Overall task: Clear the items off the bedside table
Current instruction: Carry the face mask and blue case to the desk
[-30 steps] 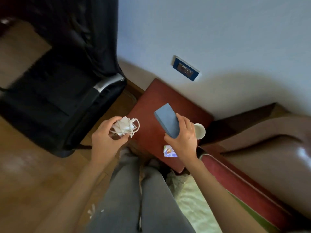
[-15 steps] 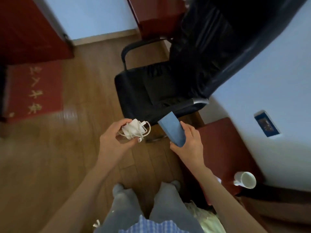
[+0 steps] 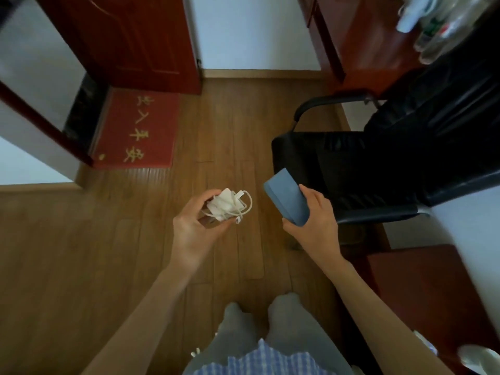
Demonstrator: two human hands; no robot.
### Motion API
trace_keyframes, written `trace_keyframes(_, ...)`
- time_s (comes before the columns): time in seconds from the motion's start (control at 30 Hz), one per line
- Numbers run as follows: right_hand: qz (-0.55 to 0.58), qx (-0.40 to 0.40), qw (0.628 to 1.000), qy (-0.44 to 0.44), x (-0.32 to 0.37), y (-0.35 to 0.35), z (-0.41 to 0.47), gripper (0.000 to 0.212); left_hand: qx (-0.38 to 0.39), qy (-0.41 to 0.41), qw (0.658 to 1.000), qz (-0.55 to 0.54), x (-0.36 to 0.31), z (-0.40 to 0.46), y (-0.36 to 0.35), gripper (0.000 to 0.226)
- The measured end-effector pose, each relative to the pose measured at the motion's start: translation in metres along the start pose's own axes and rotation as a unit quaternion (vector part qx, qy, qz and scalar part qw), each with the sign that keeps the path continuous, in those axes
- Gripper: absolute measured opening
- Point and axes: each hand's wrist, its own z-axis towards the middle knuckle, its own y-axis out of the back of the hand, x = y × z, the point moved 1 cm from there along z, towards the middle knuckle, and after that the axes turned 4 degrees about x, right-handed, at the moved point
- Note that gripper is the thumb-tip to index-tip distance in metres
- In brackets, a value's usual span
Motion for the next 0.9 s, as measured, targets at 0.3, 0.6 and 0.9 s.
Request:
trace_keyframes(0.3,-0.014,0.014,0.998,0.054,0.054,-0.030,0.102,0.082,-0.052,0.002,0.999,-0.007,0.027,0.090,0.042,0.058)
trace_keyframes(0.6,0.042,0.020,0.997,0.056,0.083,-0.065,0.270,0.083,-0.051,-0.052,0.995,0.074,0.047,0.263,0.063,0.060)
trace_keyframes(0.9,0.042,0.002,0.997,0.062,0.099,-0.061,0.423,0.082,-0.060,-0.070,0.988,0.124,0.052,0.422,0.075,0.061)
